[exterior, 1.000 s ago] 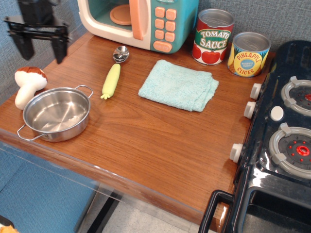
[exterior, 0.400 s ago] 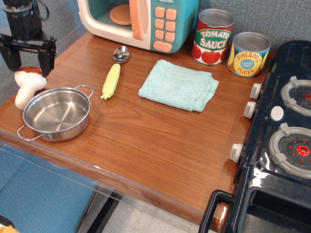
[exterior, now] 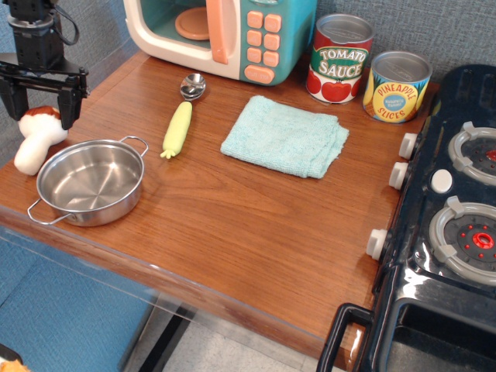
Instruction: Place the mushroom on top of the blue towel
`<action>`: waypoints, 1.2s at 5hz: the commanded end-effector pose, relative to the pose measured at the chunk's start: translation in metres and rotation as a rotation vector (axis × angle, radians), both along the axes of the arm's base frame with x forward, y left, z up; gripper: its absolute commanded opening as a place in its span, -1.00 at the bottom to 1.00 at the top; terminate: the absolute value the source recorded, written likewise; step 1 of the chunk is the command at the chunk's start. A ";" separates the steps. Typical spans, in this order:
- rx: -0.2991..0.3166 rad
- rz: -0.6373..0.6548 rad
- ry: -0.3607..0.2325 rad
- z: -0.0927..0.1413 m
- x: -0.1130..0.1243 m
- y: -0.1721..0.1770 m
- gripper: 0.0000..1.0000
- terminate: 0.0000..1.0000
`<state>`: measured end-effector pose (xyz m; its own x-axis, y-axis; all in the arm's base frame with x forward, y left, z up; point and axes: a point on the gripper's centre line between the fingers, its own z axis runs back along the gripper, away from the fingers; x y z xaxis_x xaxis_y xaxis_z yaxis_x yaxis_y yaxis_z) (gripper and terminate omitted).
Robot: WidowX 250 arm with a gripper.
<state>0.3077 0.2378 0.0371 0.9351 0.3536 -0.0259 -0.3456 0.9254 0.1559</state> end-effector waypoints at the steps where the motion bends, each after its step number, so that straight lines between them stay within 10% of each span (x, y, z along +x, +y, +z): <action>1: 0.040 -0.024 -0.090 0.033 0.004 -0.004 -1.00 -1.00; 3: 0.055 -0.091 -0.206 0.092 0.032 -0.054 -1.00 -1.00; 6: -0.080 -0.246 -0.189 0.075 0.112 -0.197 -1.00 -1.00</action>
<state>0.4202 0.0413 0.0854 0.9904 0.1182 0.0719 -0.1209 0.9921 0.0340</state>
